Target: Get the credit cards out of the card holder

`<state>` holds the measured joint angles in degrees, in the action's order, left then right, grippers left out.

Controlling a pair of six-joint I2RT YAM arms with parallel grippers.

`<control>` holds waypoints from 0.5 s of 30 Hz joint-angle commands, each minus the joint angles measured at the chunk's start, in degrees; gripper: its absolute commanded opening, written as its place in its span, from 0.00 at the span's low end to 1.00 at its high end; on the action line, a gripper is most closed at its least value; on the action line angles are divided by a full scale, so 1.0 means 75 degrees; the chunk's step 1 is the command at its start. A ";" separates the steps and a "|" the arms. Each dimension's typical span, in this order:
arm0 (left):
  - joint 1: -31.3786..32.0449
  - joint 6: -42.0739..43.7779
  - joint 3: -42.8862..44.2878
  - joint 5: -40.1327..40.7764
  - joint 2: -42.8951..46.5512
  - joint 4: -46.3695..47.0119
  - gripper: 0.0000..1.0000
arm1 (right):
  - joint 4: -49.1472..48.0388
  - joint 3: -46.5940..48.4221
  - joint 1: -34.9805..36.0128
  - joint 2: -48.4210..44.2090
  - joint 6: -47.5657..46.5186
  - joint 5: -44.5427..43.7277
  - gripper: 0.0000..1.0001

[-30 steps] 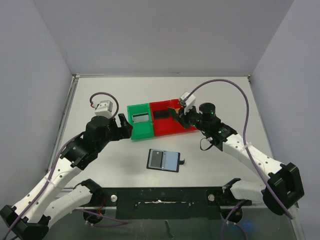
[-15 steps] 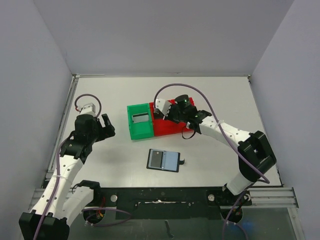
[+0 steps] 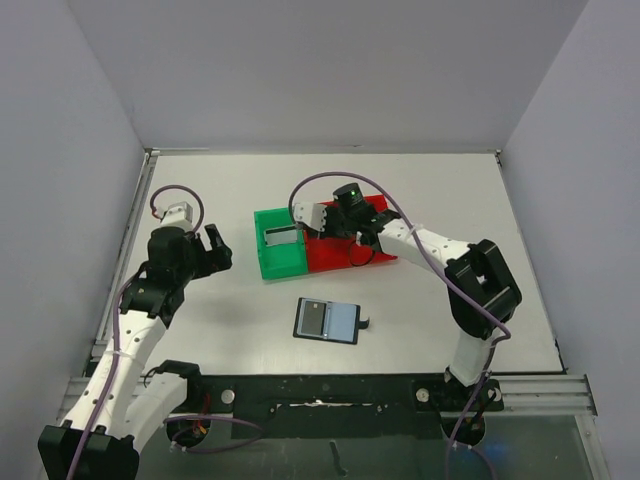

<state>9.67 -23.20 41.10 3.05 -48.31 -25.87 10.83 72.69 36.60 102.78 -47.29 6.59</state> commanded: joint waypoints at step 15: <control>-0.0065 0.0217 0.0052 -0.0190 0.0174 0.0560 0.84 | -0.0552 0.1274 0.0291 0.1554 -0.0494 -0.1305 0.03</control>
<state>9.63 -22.79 41.08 2.70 -47.79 -25.41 10.46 79.53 38.02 113.73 -50.59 1.17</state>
